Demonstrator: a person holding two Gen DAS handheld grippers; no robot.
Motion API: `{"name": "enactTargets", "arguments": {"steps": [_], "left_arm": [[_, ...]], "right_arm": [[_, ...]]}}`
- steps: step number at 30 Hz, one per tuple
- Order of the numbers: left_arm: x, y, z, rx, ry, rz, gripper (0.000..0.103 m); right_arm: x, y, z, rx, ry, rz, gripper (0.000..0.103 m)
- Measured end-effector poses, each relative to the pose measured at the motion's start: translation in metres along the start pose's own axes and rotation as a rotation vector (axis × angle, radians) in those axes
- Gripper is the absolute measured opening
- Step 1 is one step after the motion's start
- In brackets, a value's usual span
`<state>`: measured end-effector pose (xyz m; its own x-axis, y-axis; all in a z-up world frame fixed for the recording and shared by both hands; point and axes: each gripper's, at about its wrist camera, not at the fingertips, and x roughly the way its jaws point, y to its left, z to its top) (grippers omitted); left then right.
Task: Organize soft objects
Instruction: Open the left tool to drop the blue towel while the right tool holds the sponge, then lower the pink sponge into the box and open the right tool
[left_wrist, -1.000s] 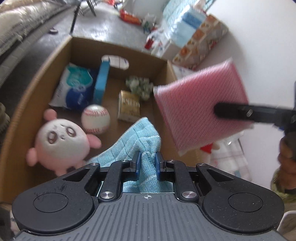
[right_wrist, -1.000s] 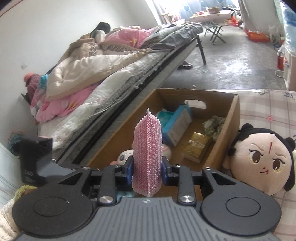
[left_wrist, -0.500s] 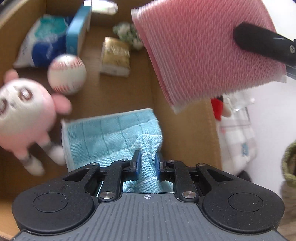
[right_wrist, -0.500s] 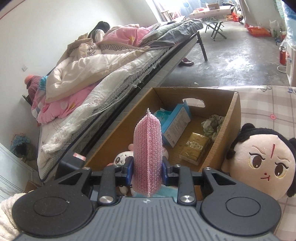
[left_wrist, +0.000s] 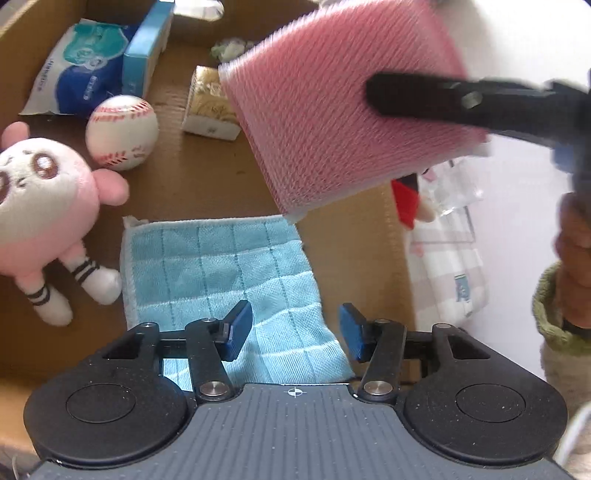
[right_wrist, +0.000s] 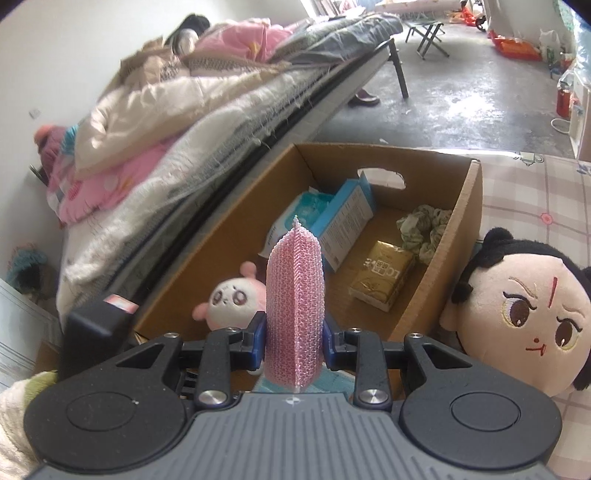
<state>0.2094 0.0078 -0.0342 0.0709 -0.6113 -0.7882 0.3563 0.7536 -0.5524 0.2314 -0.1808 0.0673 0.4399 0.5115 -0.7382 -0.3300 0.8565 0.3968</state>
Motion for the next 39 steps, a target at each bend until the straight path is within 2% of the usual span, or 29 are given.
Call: {"name": "enactTargets", "arguments": {"steps": [3,6,10,13,15,21,25,28,35,39], "left_arm": [[-0.021,0.007,-0.006,-0.008,-0.083,0.008,0.053],[-0.048,0.015,-0.016,-0.004,-0.192,0.06,0.054],[-0.09,0.023,-0.031,-0.031,-0.344,0.092,0.056],[-0.122,0.026,-0.046,-0.039,-0.462,0.114,0.062],[-0.138,0.026,-0.056,-0.033,-0.537,0.128,0.071],[-0.157,0.024,-0.072,-0.042,-0.71,0.19,0.08],[-0.16,0.025,-0.077,-0.033,-0.764,0.245,0.083],[-0.16,0.03,-0.076,-0.033,-0.769,0.243,0.084],[-0.167,0.038,-0.08,-0.029,-0.802,0.236,0.085],[-0.167,0.04,-0.081,-0.027,-0.808,0.229,0.085]], "right_arm": [[0.005,0.007,0.002,-0.032,0.028,-0.029,0.032],[0.007,0.016,0.006,-0.057,0.042,-0.046,0.032],[0.004,0.026,0.009,-0.083,0.024,-0.034,0.032],[0.003,0.033,0.009,-0.108,0.021,-0.017,0.032],[0.008,0.039,0.01,-0.133,0.049,-0.011,0.032],[0.044,0.05,0.008,-0.17,0.196,0.011,0.032],[0.069,0.053,0.005,-0.144,0.293,0.078,0.032],[0.081,0.061,0.003,-0.158,0.324,0.122,0.032],[0.113,0.096,0.006,-0.263,0.32,0.2,0.032],[0.138,0.112,0.001,-0.327,0.342,0.213,0.032]]}}
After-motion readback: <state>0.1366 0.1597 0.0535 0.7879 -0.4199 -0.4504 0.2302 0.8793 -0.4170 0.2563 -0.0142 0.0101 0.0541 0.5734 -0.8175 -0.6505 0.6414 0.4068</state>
